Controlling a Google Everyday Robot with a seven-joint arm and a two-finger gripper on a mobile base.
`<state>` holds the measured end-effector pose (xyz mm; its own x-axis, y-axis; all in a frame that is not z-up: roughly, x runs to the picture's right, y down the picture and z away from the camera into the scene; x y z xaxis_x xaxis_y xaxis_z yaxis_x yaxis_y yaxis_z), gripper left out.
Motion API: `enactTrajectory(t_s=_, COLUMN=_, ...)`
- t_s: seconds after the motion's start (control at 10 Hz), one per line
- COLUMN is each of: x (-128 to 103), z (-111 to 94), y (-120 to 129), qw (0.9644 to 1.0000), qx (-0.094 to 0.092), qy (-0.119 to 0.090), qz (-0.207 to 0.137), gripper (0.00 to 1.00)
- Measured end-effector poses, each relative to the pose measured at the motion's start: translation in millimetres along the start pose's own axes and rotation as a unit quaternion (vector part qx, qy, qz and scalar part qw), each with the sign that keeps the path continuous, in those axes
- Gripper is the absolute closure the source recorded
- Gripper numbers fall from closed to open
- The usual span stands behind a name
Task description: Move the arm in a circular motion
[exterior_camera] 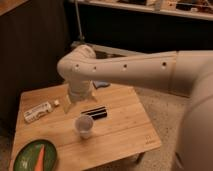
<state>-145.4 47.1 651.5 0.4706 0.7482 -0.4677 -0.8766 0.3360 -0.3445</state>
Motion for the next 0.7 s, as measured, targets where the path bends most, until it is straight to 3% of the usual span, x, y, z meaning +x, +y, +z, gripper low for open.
enactTrajectory(t_s=0.3, x=-53, z=-4, y=-14, qw=0.9998, qx=0.021, qy=0.000, qz=0.007, gripper=0.20)
enactTrajectory(t_s=0.5, x=-76, z=-3, y=-47, qw=0.9993, qx=0.030, qy=0.003, qz=0.025, gripper=0.20)
enactTrajectory(t_s=0.7, x=-91, z=7, y=-129, qw=0.9958, qx=0.026, qy=0.015, qz=0.087, gripper=0.20)
